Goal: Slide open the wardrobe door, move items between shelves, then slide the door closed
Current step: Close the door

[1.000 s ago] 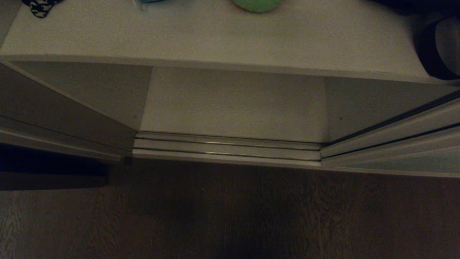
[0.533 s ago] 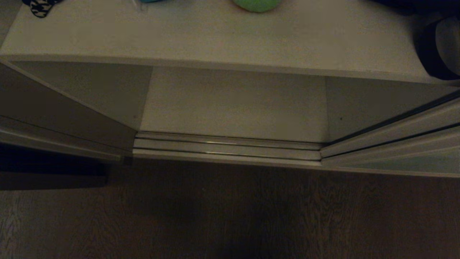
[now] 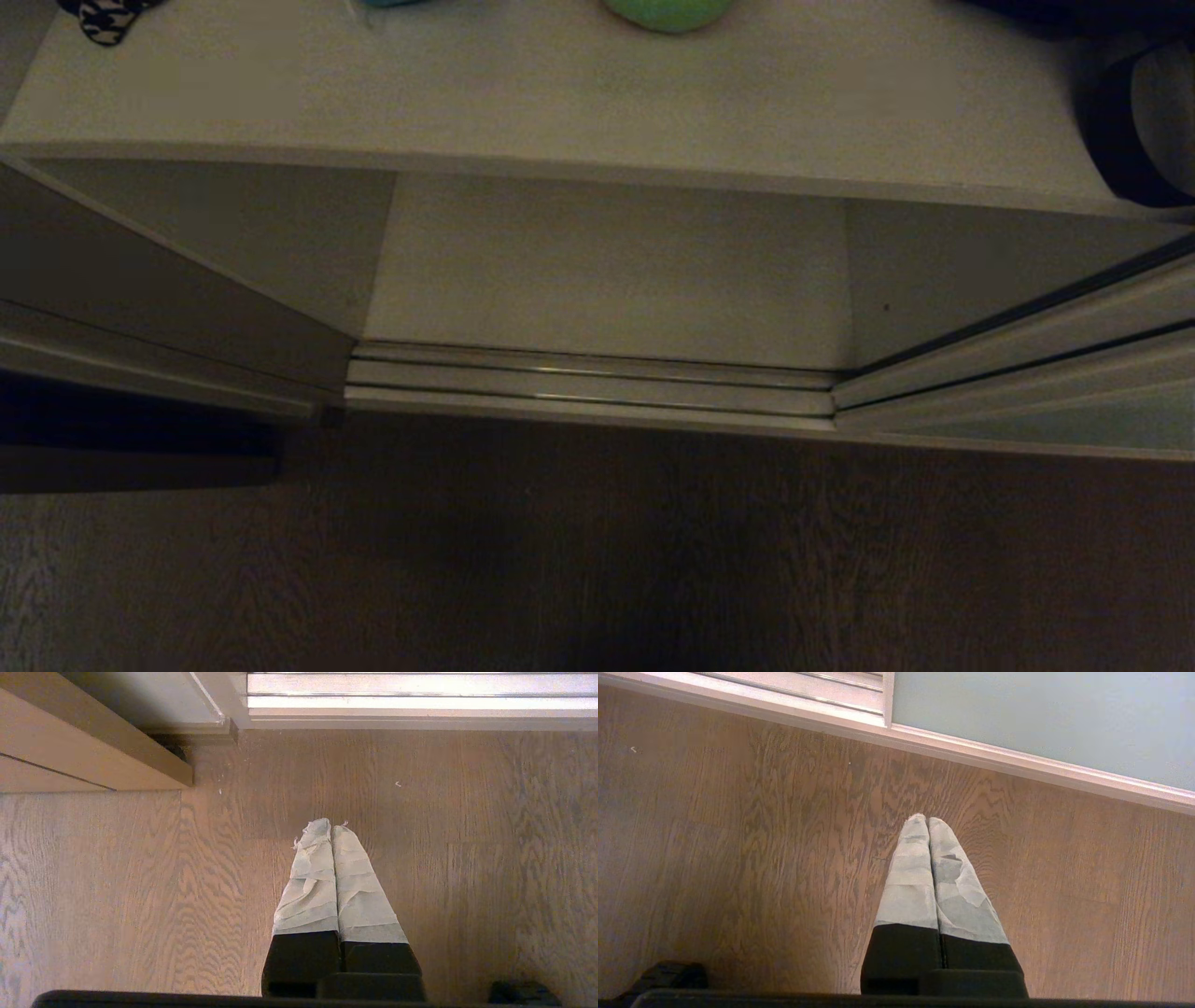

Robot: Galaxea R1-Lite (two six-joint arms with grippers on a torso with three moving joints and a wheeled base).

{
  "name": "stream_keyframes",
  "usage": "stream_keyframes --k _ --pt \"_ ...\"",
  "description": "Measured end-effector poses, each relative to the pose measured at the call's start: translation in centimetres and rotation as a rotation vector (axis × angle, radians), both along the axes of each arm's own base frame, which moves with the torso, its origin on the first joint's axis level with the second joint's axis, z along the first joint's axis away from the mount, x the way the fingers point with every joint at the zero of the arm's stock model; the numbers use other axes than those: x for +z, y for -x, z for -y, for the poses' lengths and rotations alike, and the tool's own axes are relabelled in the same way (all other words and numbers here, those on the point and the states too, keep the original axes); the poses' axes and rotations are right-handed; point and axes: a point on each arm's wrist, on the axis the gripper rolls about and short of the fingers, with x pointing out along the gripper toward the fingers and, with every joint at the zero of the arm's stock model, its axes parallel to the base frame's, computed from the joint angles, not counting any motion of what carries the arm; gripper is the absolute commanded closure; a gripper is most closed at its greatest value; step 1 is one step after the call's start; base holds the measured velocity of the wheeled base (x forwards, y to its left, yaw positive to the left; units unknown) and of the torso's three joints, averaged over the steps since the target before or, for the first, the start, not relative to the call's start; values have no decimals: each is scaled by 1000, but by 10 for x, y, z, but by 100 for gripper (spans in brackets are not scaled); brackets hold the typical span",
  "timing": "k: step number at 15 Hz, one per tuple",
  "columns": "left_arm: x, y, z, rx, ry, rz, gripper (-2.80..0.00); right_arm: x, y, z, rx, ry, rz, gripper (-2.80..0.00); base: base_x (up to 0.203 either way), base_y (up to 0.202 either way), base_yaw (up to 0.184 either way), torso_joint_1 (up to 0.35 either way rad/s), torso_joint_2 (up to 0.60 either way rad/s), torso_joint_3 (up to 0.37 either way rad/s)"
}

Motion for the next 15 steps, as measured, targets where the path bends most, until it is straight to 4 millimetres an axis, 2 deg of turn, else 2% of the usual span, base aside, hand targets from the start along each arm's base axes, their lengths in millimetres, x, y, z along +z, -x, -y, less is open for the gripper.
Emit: stream_keyframes --k 15 --pt "0 0 0 0 0 -2 0 1 0 0 -20 -69 5 0 0 0 0 0 0 0"
